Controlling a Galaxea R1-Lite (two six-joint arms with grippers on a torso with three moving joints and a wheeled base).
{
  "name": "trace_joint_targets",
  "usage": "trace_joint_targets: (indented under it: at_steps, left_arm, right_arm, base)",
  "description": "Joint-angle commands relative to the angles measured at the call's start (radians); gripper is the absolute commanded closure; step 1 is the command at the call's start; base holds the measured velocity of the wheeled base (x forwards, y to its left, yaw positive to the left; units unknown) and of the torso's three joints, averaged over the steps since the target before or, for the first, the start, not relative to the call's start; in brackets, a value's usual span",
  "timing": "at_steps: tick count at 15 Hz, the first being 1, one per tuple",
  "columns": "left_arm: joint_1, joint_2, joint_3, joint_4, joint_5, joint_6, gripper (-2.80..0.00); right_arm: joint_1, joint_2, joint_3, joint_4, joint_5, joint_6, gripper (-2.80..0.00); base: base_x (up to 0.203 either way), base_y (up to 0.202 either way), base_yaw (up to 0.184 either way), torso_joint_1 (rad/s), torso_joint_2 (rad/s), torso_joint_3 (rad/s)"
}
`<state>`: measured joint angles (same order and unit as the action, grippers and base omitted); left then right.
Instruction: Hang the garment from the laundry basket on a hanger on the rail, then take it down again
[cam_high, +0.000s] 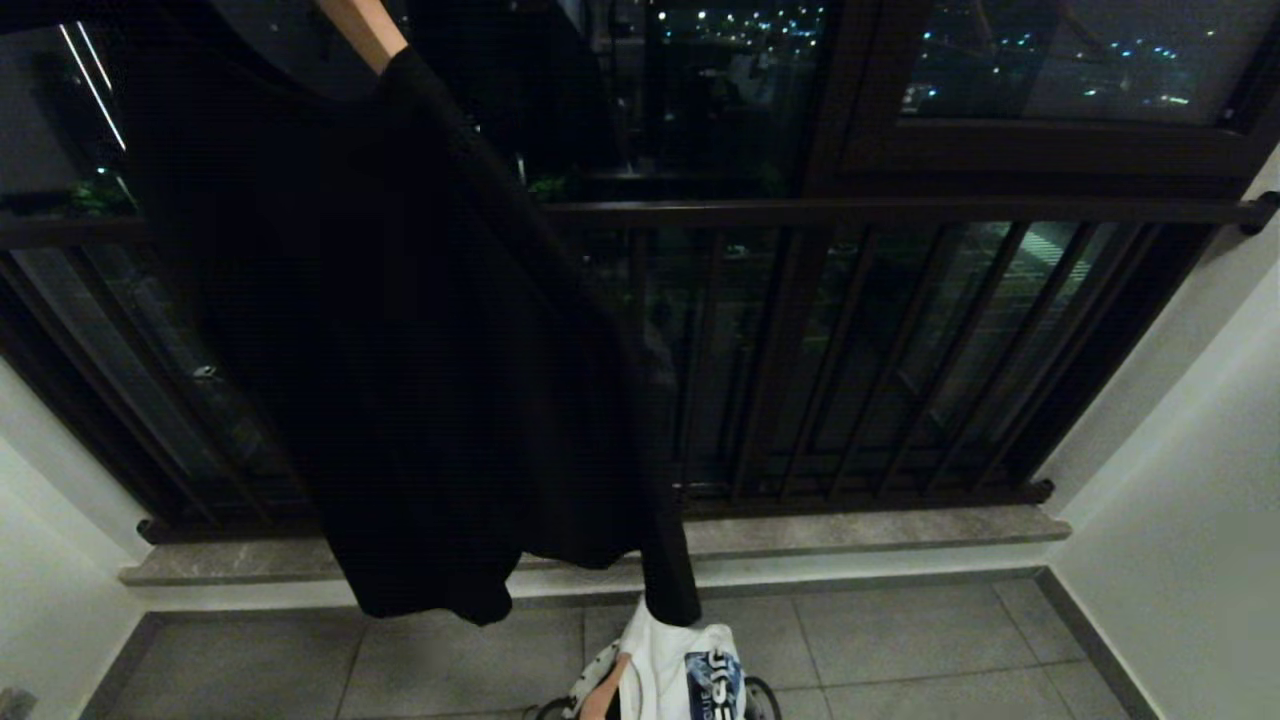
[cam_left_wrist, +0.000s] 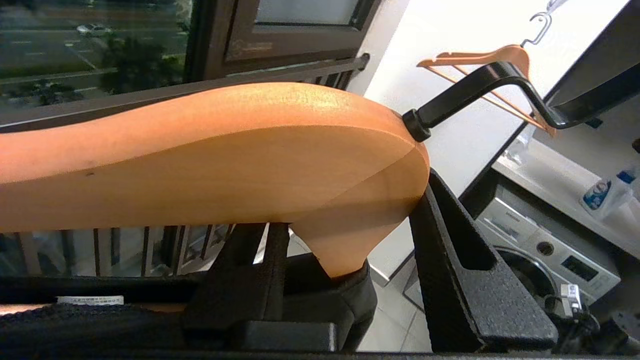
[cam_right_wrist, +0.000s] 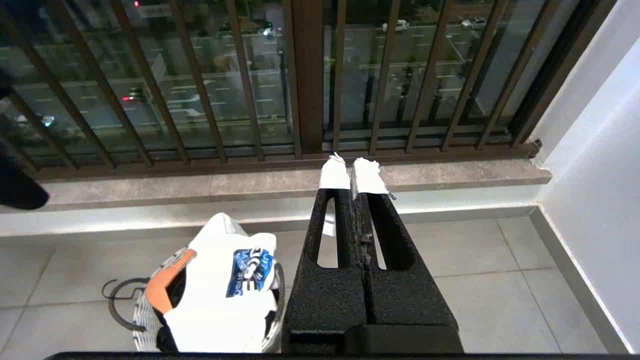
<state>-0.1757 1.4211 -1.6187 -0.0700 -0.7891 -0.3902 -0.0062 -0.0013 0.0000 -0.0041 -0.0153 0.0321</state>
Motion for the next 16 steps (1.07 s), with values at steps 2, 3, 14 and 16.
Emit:
trace_joint_targets:
  at_steps: [2, 3, 14, 16]
  left_arm:
    - [0.020, 0.002, 0.003, 0.001, -0.007, -0.036, 0.00]
    - [0.025, 0.003, 0.013, 0.000, -0.007, -0.039, 0.00]
    - [0.042, 0.001, 0.028, 0.001, -0.004, -0.148, 0.00]
    - [0.042, 0.001, 0.030, 0.001, -0.004, -0.150, 0.00]
  right_arm:
    - [0.000, 0.000, 0.000, -0.001, 0.000, -0.001, 0.00]
    - [0.000, 0.000, 0.000, -0.001, 0.000, -0.001, 0.00]
    - [0.000, 0.000, 0.000, -0.001, 0.000, -0.001, 0.00]
    - [0.000, 0.000, 0.000, -0.001, 0.000, -0.001, 0.00]
  base:
    - [0.000, 0.000, 0.000, 0.000, 0.00, 0.000]
    - [0.000, 0.000, 0.000, 0.000, 0.00, 0.000]
    - [0.000, 0.000, 0.000, 0.000, 0.00, 0.000]
    - [0.000, 0.000, 0.000, 0.000, 0.00, 0.000]
